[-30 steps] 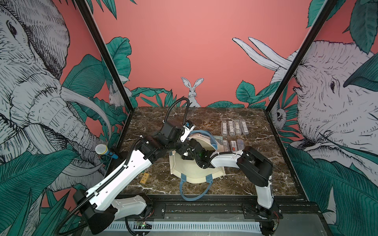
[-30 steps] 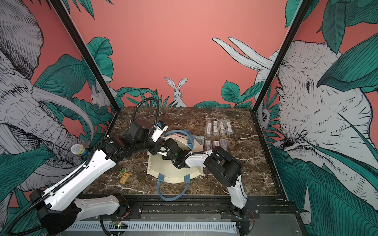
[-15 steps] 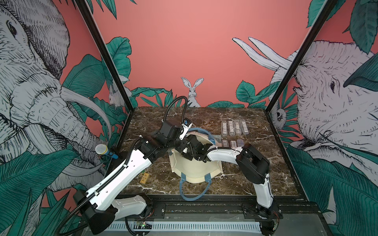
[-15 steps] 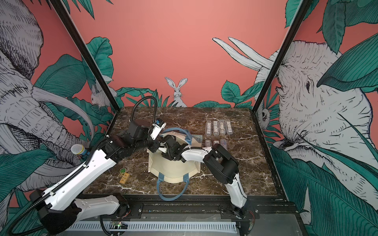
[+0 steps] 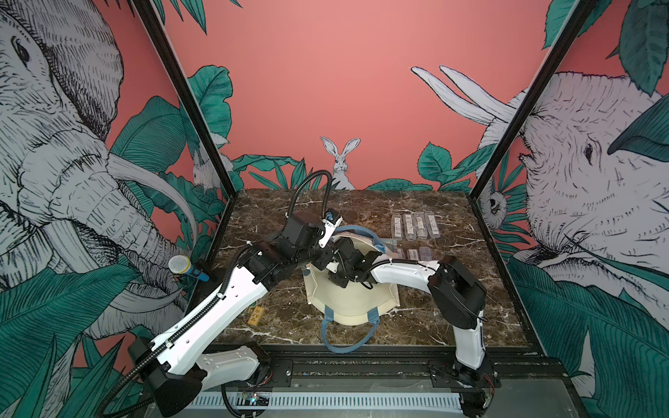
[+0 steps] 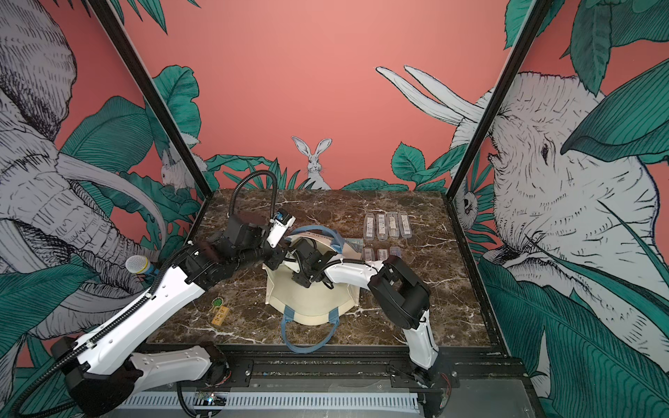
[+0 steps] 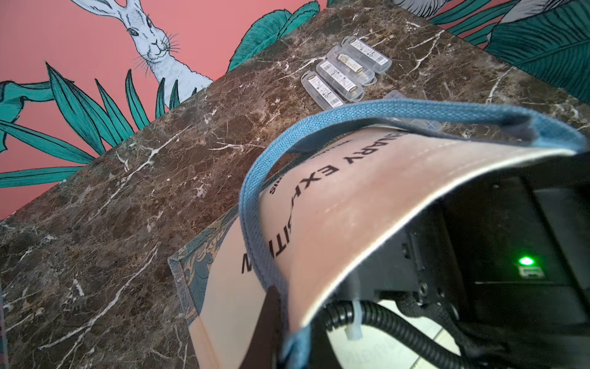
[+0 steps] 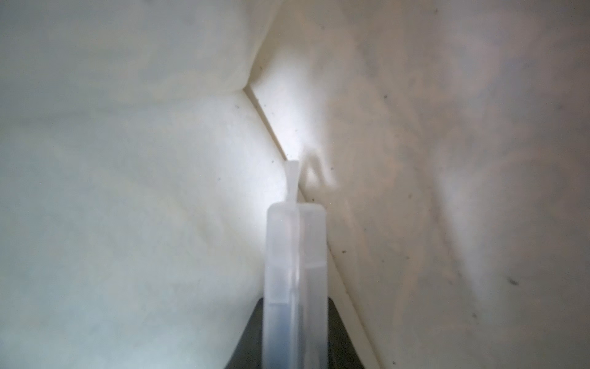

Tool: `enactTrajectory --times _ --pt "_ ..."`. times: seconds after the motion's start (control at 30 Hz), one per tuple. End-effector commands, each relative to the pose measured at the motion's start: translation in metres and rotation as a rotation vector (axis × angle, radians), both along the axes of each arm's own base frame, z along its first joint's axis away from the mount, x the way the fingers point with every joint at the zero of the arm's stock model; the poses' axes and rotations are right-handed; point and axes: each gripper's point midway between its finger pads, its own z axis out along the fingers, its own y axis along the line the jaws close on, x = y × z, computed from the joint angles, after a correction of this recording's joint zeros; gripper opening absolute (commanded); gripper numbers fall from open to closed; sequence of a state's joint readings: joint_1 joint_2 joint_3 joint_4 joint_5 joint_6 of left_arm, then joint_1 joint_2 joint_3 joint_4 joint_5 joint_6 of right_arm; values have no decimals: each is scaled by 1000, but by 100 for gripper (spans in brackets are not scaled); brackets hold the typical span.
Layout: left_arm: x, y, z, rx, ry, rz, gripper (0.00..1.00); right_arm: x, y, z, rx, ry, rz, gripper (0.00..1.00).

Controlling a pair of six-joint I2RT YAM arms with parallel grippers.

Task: Take out the compass set from the canvas bag
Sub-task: Pick up the compass set from the canvas bag.

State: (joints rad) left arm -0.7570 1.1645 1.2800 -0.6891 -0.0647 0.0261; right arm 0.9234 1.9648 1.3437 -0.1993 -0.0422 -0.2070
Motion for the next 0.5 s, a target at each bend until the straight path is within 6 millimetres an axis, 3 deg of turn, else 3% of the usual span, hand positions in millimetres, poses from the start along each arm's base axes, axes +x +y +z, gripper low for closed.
enactTrajectory --times 0.0,0.13,0.33,0.47 --pt "-17 -4 -9 5 59 -54 0 9 1 54 129 -42 -38 10" --pt "-14 -2 -10 12 58 -34 0 -6 -5 69 162 5 -31 7" --pt "-11 0 -5 -1 36 -7 0 -26 -26 48 103 41 1 2" --pt "-6 2 -2 -3 19 16 0 -47 -29 42 102 76 84 1"
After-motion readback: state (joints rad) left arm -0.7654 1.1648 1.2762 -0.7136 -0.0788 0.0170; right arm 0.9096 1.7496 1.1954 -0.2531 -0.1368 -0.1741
